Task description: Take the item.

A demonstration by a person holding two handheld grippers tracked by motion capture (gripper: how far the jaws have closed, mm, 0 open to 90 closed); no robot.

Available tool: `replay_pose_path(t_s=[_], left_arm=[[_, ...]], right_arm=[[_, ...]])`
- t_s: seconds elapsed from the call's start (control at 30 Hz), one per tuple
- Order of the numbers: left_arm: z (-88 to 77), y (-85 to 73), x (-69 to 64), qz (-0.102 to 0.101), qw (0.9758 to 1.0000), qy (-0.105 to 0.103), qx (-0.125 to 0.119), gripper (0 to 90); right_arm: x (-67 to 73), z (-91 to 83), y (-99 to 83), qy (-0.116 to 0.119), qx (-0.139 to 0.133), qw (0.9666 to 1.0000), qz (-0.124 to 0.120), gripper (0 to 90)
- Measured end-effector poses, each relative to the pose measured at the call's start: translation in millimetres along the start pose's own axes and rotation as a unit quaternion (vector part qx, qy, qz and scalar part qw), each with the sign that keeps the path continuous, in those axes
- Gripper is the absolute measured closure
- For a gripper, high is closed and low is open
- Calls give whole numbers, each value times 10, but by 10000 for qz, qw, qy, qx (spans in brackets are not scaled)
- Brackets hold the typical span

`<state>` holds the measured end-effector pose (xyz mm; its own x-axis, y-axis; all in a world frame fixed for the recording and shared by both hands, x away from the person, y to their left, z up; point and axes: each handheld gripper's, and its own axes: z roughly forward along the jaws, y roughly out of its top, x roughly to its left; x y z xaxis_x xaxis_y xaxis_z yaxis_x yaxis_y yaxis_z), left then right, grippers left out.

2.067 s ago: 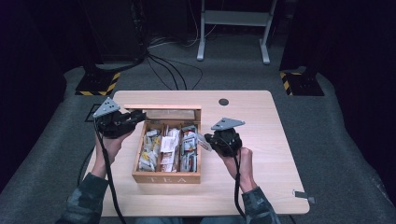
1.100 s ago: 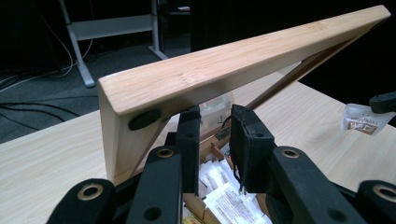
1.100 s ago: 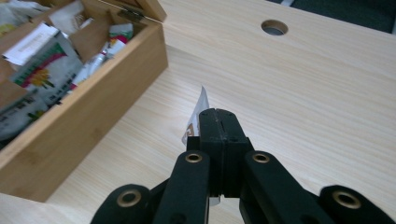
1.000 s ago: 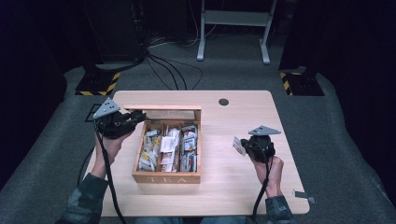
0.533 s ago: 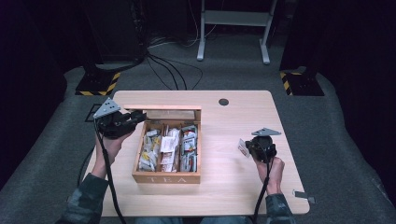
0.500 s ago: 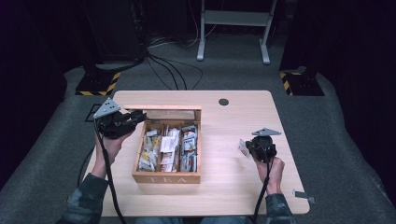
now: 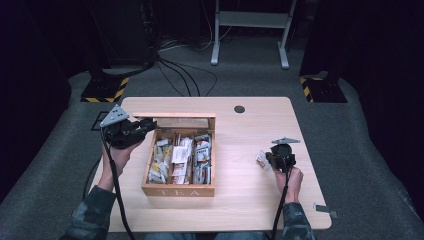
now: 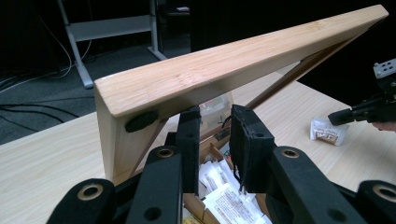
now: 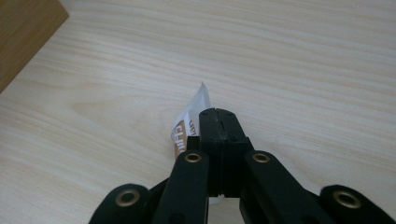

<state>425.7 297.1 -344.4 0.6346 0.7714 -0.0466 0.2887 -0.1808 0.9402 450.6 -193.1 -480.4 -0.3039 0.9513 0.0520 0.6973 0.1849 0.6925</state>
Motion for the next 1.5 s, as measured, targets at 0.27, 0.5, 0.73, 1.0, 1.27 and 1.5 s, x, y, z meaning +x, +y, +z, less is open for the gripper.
replay_pose_path(t_s=[0.27,0.5,0.73,1.0,1.27,1.5], left_arm=[[0,0,1,-5,10000,-7,-3,729],[-1,-3,-2,0,10000,-1,-4,728],[-6,-1,-4,19,10000,-12,32,728],[-3,-2,-9,18,10000,2,17,728],[-6,-5,-19,48,10000,3,15,727],[-12,-12,-28,68,10000,5,17,727]], right_arm=[[-99,68,-46,-110,3,9997,239,833],[-163,25,-97,-60,-85,9995,309,538],[-138,-68,-231,-31,-166,9998,128,226],[-132,-235,-421,-74,-359,9993,1,56],[-141,-307,-615,-231,-319,9990,-226,0],[-179,-319,-767,-289,-291,9989,-207,0]])
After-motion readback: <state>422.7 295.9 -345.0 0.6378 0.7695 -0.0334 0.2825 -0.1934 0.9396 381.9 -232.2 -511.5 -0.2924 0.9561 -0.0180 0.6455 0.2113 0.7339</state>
